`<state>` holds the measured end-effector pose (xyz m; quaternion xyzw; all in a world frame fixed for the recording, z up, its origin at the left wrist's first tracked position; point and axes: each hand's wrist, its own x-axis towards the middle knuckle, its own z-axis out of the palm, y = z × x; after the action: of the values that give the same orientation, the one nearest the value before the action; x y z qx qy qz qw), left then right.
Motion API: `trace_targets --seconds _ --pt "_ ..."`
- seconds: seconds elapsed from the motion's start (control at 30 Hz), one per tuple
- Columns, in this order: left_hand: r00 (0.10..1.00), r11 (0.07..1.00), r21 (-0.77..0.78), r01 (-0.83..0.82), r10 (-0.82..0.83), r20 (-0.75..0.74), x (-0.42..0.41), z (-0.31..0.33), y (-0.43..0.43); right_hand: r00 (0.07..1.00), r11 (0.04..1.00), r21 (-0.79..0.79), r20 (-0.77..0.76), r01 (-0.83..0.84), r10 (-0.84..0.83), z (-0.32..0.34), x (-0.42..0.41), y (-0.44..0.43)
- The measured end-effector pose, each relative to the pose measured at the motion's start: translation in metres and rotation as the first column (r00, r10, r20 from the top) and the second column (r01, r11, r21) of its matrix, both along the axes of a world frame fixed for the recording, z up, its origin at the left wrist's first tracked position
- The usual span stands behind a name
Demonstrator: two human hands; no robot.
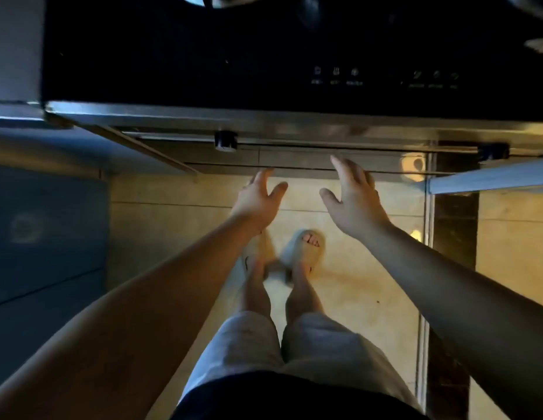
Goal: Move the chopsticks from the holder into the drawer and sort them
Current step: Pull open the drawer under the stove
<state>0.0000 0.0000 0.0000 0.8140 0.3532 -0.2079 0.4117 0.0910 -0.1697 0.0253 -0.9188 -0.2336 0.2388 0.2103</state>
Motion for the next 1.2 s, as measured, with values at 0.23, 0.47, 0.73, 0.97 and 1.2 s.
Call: trace_targets --seconds 0.23,0.47,0.73,0.97,1.2 --pt "0.726 0.538 -0.576 -0.616 0.671 -0.15 0.04 -0.029 0.001 0.23 0.493 -0.012 -0.875 0.87 -0.425 -0.044 0.021 0.022" --pt "0.356 -0.102 -0.835 -0.541 0.872 -0.337 0.055 -0.036 0.016 -0.065 0.137 -0.078 -0.993 0.987 -0.099 -0.057 0.042 0.035" --pt "0.288 -0.272 -0.845 -0.46 0.855 -0.432 0.054 -0.032 0.022 -0.106 -0.04 -0.108 -0.994 0.993 0.036 -0.059 0.061 0.045" --pt "0.35 -0.171 -0.858 -0.484 0.861 -0.369 0.056 -0.033 0.031 -0.094 -0.034 -0.096 -0.993 0.995 0.076 -0.06 0.06 0.04" --pt "0.35 -0.149 -0.84 -0.521 0.861 -0.369 0.049 -0.024 0.023 -0.079 -0.007 -0.079 -0.997 0.997 -0.014 -0.05 0.05 0.04"
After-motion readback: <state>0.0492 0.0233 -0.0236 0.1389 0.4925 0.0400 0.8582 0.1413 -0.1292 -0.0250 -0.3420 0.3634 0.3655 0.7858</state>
